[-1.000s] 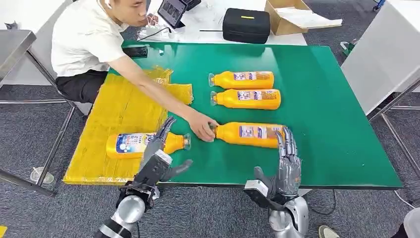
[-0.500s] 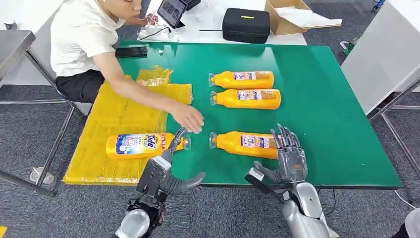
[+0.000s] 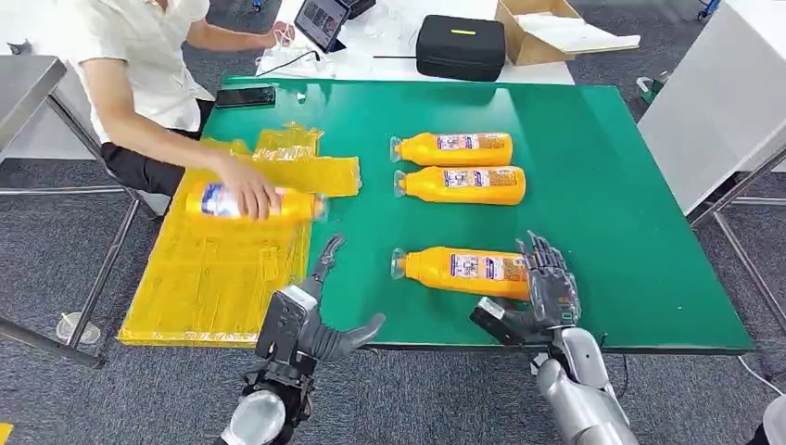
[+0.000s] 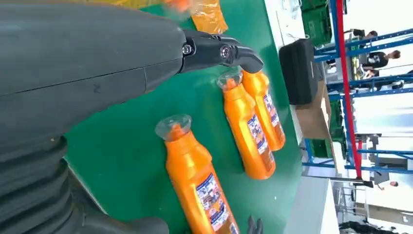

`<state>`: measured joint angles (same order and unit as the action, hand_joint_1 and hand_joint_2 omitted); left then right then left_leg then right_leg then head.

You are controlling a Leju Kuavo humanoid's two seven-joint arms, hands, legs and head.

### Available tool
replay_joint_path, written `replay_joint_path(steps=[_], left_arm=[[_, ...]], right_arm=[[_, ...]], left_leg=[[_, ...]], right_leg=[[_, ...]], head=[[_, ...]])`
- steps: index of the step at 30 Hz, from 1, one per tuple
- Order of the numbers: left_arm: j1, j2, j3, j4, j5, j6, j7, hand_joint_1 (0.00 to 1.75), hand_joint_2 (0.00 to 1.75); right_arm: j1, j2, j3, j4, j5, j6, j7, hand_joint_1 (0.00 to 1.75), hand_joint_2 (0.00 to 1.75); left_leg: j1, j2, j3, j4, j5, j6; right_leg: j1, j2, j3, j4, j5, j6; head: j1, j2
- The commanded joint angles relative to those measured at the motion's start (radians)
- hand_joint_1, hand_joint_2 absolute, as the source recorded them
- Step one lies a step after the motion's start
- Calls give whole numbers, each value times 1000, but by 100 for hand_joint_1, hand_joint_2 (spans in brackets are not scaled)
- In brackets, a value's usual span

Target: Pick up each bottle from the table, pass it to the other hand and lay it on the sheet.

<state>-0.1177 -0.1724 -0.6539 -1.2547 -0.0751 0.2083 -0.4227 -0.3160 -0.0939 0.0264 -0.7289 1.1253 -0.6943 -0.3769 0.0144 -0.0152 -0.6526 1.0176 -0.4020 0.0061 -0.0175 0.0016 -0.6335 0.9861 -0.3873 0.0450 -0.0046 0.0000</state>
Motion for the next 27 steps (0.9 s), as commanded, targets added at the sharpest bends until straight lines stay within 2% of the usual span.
replay_joint_path(steps=[1,4,5,6,8,11,15,22,23,25,26,27], left_arm=[[-58,11,-35,59,10,5,0,0,175],[-67,12,-36,60,14,4,0,0,175],[-73,13,-40,63,18,2,-2,0,175],[-80,10,-41,63,21,1,-5,0,175],[-88,5,-44,63,24,-1,-5,0,175],[-92,4,-50,65,28,-4,-5,0,175],[-97,4,-57,73,31,-8,-6,0,175],[-104,2,-58,71,32,-10,-8,0,175],[-97,-4,-48,63,55,-15,-25,0,175],[-96,-5,-49,63,55,-15,-25,0,175],[-85,-8,-41,46,100,-34,-41,0,175],[-83,-9,-40,45,110,-37,-44,0,175]], right_arm=[[-123,-8,69,248,-32,29,0,0,175],[-138,-16,82,269,-33,58,-6,0,175],[-147,-24,91,281,-38,78,-18,141,175],[-156,-25,90,288,-50,100,-26,171,175],[-170,-30,101,300,-52,137,-33,175,175],[-167,-25,90,299,-94,177,-65,175,175],[-166,-33,112,318,-94,230,-52,175,175],[-170,-44,138,335,-76,253,-37,175,175],[-168,-37,117,325,-116,264,-72,175,175],[-168,-34,117,325,-118,265,-74,175,175],[-156,-10,61,299,-237,331,-175,175,175],[-151,-1,46,290,-270,350,-197,175,175]], left_leg=[[0,4,8,-1,-3,0],[0,2,4,-1,-1,0],[0,4,9,0,-3,1],[0,5,12,0,-4,1],[0,2,6,0,-2,1],[0,3,5,0,-1,1],[0,2,8,-1,-1,1],[1,1,9,-1,-1,0],[1,2,10,-1,-1,0],[0,4,10,-1,-1,0],[1,4,12,-1,-1,1],[1,4,12,-1,-1,1]], right_leg=[[1,2,7,-1,-2,-3],[1,1,3,-1,-1,-1],[1,2,9,-1,-2,-3],[2,2,11,-1,-3,-3],[1,0,6,0,-1,-2],[1,1,5,-1,-1,-2],[1,0,7,-1,-1,-2],[1,0,7,-1,-1,-1],[1,0,8,-2,-1,-2],[1,1,8,-1,0,-1],[2,0,11,-2,-1,-2],[2,0,11,-2,-1,-2]], head=[[0,0],[0,0],[0,0],[0,0],[0,0],[0,0],[0,0],[0,0],[0,0],[0,0],[0,0],[0,0]])
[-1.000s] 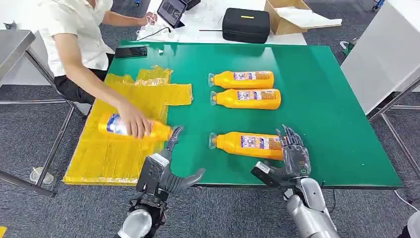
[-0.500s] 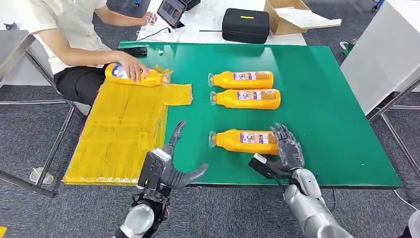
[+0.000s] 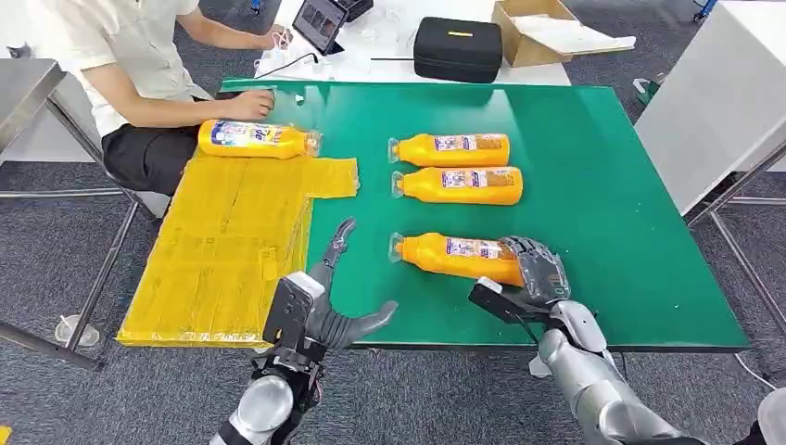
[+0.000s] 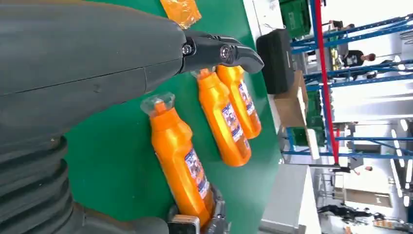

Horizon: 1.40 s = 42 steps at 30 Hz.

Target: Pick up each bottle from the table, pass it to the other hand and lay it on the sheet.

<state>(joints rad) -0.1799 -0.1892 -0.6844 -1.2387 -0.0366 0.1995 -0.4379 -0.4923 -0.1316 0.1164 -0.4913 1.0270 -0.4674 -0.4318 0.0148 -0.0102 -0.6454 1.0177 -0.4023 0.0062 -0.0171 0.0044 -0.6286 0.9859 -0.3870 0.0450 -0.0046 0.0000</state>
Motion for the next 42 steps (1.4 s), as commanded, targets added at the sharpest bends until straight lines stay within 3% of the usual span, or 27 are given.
replay_joint_path(steps=[1,4,5,8,23,27,31,37,42], left_arm=[[-14,7,-7,26,101,-37,-39,0,175],[18,0,9,26,227,-68,-69,0,175],[42,9,11,9,154,30,-178,0,175],[80,47,-8,-19,135,56,-219,0,175],[96,60,-4,-31,132,51,-220,0,175],[165,73,45,0,162,34,-166,0,175],[151,42,61,39,261,2,-125,0,175],[61,-13,80,124,455,-72,44,0,175],[7,-18,68,132,507,-24,7,0,175]], right_arm=[[37,58,-73,27,-243,174,-187,175,175],[77,104,-127,-84,-410,238,-254,175,175],[101,124,-163,-146,-483,222,-266,175,175],[154,125,-141,-265,-555,230,-223,175,175],[174,116,-119,-307,-575,237,-206,175,175],[288,157,-136,-526,-674,195,-215,175,175],[342,207,-56,-649,-686,183,-177,175,175],[275,258,145,-534,-721,238,-196,175,175],[288,269,291,-559,-749,254,-210,168,175]], left_leg=[[1,0,4,-1,-1,0],[1,2,7,-2,-2,0],[1,3,5,-1,-2,0],[0,4,8,-3,-3,0],[0,0,1,-1,-2,0],[0,0,1,-2,-2,0],[0,0,1,-1,-3,0],[1,4,-1,0,-3,0],[1,3,0,0,-2,0]], right_leg=[[1,-2,5,-2,-1,-2],[2,1,7,-2,-1,-3],[1,3,5,-2,0,-2],[1,3,7,-2,-1,-3],[0,2,2,0,-2,-2],[0,3,2,-1,-2,-2],[0,2,2,0,-3,-2],[1,5,-1,0,-1,-2],[1,3,0,1,-2,-3]], head=[[0,0],[0,0],[0,0],[0,0],[0,0],[0,0],[0,0],[0,0],[0,0]])
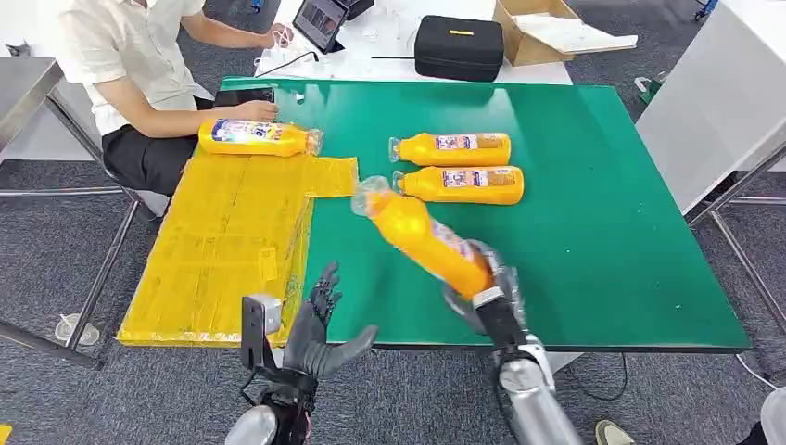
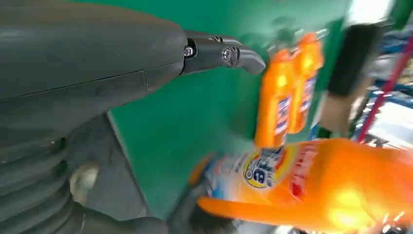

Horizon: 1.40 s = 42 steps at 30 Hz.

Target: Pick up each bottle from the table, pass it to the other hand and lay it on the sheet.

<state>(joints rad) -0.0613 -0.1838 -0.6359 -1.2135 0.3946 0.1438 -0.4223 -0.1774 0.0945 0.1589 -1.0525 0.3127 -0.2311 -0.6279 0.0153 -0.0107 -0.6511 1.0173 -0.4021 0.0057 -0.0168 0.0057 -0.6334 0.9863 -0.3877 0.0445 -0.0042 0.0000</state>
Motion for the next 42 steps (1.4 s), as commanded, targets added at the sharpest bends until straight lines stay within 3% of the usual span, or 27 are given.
replay_joint_path(steps=[1,8,10,14,21,24,25,26,30,33,34,35,36,37,42], left_arm=[[-115,-22,15,103,70,41,-18,0,175],[-129,-19,3,81,121,28,-11,0,175],[-140,-22,-2,88,125,40,-22,0,175],[-149,-19,6,56,92,86,-85,0,175],[-143,-15,-8,26,101,40,-82,0,175],[-148,-15,-13,34,106,20,-83,0,175],[-150,-16,-13,36,103,18,-90,68,175],[-153,-17,-14,36,101,12,-97,175,175],[-158,-20,-2,32,105,12,-105,175,175],[-154,-25,15,32,134,-6,-86,175,175],[-149,-26,32,32,202,-51,-36,175,175],[-148,-23,31,30,201,-52,-36,175,175],[-148,-20,32,30,201,-53,-37,175,175],[-149,-14,25,26,184,-50,-42,175,175],[-147,-8,27,17,170,-49,-43,175,175]], right_arm=[[-25,39,265,3,-28,11,-19,164,175],[-54,46,338,89,-31,0,-39,173,175],[-60,48,367,99,-37,9,-51,173,175],[-53,49,393,106,-57,30,-51,161,175],[-73,54,410,152,-76,49,-58,168,175],[-81,56,413,153,-77,56,-56,162,175],[-82,55,415,153,-78,60,-56,169,175],[-83,54,417,154,-78,64,-56,168,175],[-84,52,425,166,-77,76,-57,157,175],[-84,52,428,175,-79,84,-57,133,175],[-85,54,428,177,-81,91,-57,112,175],[-86,54,429,178,-81,93,-57,68,175],[-86,55,429,178,-81,94,-57,42,175],[-85,58,420,181,-94,103,-48,0,175],[-71,64,424,194,-107,127,-34,0,175]], left_leg=[[0,3,3,0,-1,0],[0,3,8,0,-3,1],[0,1,3,0,-1,0],[0,3,7,0,-3,0],[0,1,5,0,-2,0],[0,1,7,0,-2,1],[0,1,5,0,-2,0],[0,0,2,0,-1,0],[0,0,4,0,-1,0],[0,0,5,0,-2,0],[0,0,7,0,-2,0],[0,1,6,0,-2,0],[0,1,4,0,-1,0],[0,1,5,0,-2,0],[0,1,7,-1,-3,1]], right_leg=[[1,2,2,0,-1,-2],[1,1,7,0,-2,-2],[0,0,3,0,-1,-1],[1,1,7,0,-2,-3],[1,0,5,-1,-2,-2],[1,-1,6,-1,-2,-2],[1,0,5,-1,-1,-2],[0,0,2,0,-1,-1],[1,-1,4,0,-1,-2],[1,-1,5,0,-2,-2],[1,-1,7,0,-2,-3],[1,-1,6,0,-2,-2],[1,-1,3,-1,-1,-2],[1,-1,5,0,-2,-2],[1,-1,7,-1,-2,-2]], head=[[0,0],[0,0],[0,0],[0,0],[0,0],[0,0],[0,0],[0,0],[0,0],[0,0],[0,0],[0,0],[0,0],[0,0],[0,0]])
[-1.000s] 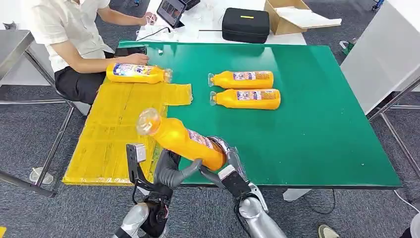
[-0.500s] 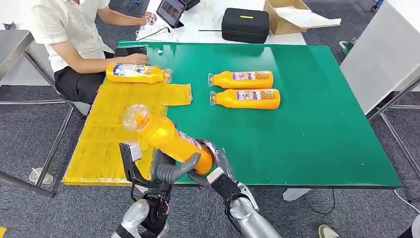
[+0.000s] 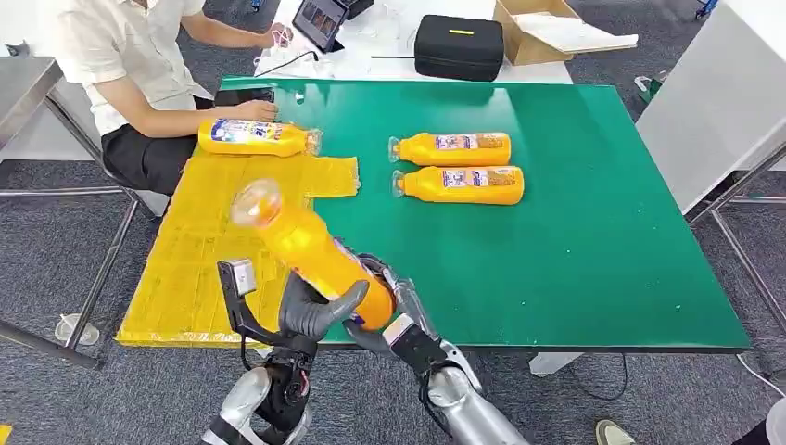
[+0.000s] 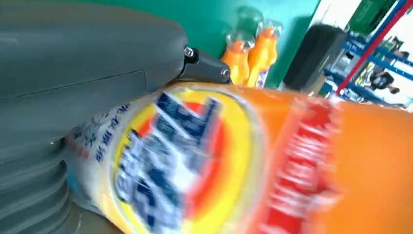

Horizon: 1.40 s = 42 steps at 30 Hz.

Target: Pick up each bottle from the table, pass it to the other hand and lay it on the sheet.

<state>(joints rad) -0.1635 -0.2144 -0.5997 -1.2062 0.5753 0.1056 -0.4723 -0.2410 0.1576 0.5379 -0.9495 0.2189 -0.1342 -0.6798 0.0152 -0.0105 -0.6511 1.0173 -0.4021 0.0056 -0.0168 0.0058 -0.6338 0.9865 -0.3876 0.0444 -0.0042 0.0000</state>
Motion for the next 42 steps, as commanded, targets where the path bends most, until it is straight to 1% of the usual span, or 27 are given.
replay_joint_path(steps=[1,2,4,5,6,8,10,11,13,14,16,17,18,22,23,24,25,26,27,30,36,37,38,39,40,41,42], left_arm=[[-42,23,-7,3,-13,-11,6,175,175],[-40,27,-4,-5,-38,10,-4,175,175],[-31,32,11,-29,-88,59,-20,175,175],[-33,38,17,-30,-177,156,-44,175,175],[-28,40,25,-38,-179,156,-44,175,175],[-40,60,25,-18,-390,364,-82,175,175],[-45,81,53,2,-501,467,-89,175,175],[-49,88,72,18,-581,532,-88,175,175],[-58,110,88,33,-638,545,-88,175,175],[-80,137,76,73,-792,592,-31,175,175],[-86,145,99,86,-930,592,9,171,175],[-96,165,139,123,-1121,589,92,162,175],[-118,188,141,163,-1282,592,183,164,175],[-182,223,151,251,-1421,456,306,164,175],[-221,240,132,302,-1490,370,370,44,175],[-241,245,133,330,-1499,328,391,44,175],[-271,255,133,364,-1505,282,402,33,175],[-311,257,135,425,-1510,224,420,154,175],[-335,253,140,474,-1514,201,422,168,175],[-409,236,186,644,-1482,129,378,175,175],[-451,241,226,787,-1488,141,384,175,175],[-451,241,226,787,-1488,141,384,175,175],[-459,243,231,812,-1495,150,393,94,175],[-461,241,236,821,-1497,156,400,94,175],[-461,241,236,821,-1497,156,400,24,175],[-460,240,247,830,-1488,152,404,0,175],[-464,236,261,846,-1477,122,410,0,175]], right_arm=[[-5,-1,50,90,-8,31,20,0,175],[6,1,46,86,6,-1,22,0,0],[26,0,46,71,46,-88,12,0,0],[42,0,31,57,103,-218,-5,0,0],[49,-4,33,54,103,-221,-7,0,0],[98,-9,-6,-34,125,-396,-18,0,0],[127,-32,-4,-103,139,-535,-18,0,0],[174,-11,-104,-202,215,-564,-18,0,0],[209,7,-192,-289,267,-564,-18,0,0],[238,47,-299,-373,305,-564,-18,0,0],[246,56,-339,-407,303,-564,-18,0,0],[250,66,-402,-460,278,-564,-18,0,0],[256,84,-457,-512,272,-564,-18,0,0],[267,73,-522,-580,250,-564,-18,0,0],[268,73,-534,-597,230,-564,-18,0,0],[267,70,-538,-605,223,-564,-18,0,0],[265,66,-538,-606,216,-564,-18,0,0],[262,58,-522,-607,195,-564,-18,0,0],[264,58,-516,-611,181,-564,-18,0,0],[253,45,-473,-582,139,-564,-18,0,0],[240,25,-442,-518,88,-564,-18,0,0],[240,25,-442,-518,88,-564,-18,0,0],[239,15,-432,-501,58,-564,-18,0,0],[239,13,-435,-496,49,-564,-18,0,0],[239,13,-435,-496,49,-564,-18,0,0],[240,10,-441,-489,47,-564,-18,0,0],[240,10,-447,-480,40,-564,-18,0,0]], left_leg=[[0,0,6,-1,-2,0],[0,0,7,-1,-2,1],[0,0,6,-1,-2,0],[0,0,4,-1,-1,0],[1,0,5,-1,-2,0],[0,0,7,-1,-3,0],[0,0,7,-1,-2,0],[0,0,4,-1,-1,0],[0,-1,3,-1,-1,0],[0,-1,5,0,-2,0],[0,0,4,0,-2,0],[-1,0,3,-1,-1,0],[0,0,4,-1,-1,0],[0,-1,4,0,-1,0],[-1,0,2,-1,0,0],[0,-1,4,0,-1,0],[0,-2,3,-1,1,0],[0,-2,5,0,-1,0],[0,-2,5,0,-1,0],[1,1,6,0,-1,0],[1,3,4,0,0,1],[1,5,10,0,-2,1],[1,3,5,0,0,1],[1,3,6,0,-1,1],[1,2,5,-1,0,1],[1,3,7,0,-1,1],[1,3,8,0,-2,1]], right_leg=[[1,-1,6,-1,-2,-2],[1,-2,7,-1,-3,-2],[1,-1,6,-1,-2,-2],[0,-1,4,-1,-1,-1],[1,-1,6,-1,-2,-2],[1,-1,7,-1,-3,-2],[1,-1,7,-1,-3,-3],[0,-1,4,-1,-1,-2],[0,-2,3,0,-2,-2],[1,-2,5,0,-2,-2],[1,-1,4,1,-2,-2],[0,-1,2,0,-1,-2],[0,-1,4,0,-2,-2],[0,-2,4,0,-1,-2],[0,-1,2,0,0,-1],[0,-2,4,0,-1,-2],[0,-3,3,0,-1,-2],[1,-4,5,1,-2,-3],[1,-4,6,1,-2,-3],[1,-1,6,0,-1,-3],[1,1,3,0,2,-4],[2,2,8,0,0,-5],[2,1,4,-1,2,-4],[1,0,5,0,1,-4],[1,0,4,-1,1,-4],[2,0,6,-1,0,-5],[2,1,7,-1,0,-5]], head=[[0,0],[0,0],[0,0],[0,0],[0,0],[0,0],[0,0],[0,0],[0,0],[0,0],[0,0],[0,0],[0,0],[0,0],[0,0],[0,0],[0,0],[0,0],[0,0],[0,0],[0,0],[0,0],[0,0],[0,0],[0,0],[0,0],[0,0]])
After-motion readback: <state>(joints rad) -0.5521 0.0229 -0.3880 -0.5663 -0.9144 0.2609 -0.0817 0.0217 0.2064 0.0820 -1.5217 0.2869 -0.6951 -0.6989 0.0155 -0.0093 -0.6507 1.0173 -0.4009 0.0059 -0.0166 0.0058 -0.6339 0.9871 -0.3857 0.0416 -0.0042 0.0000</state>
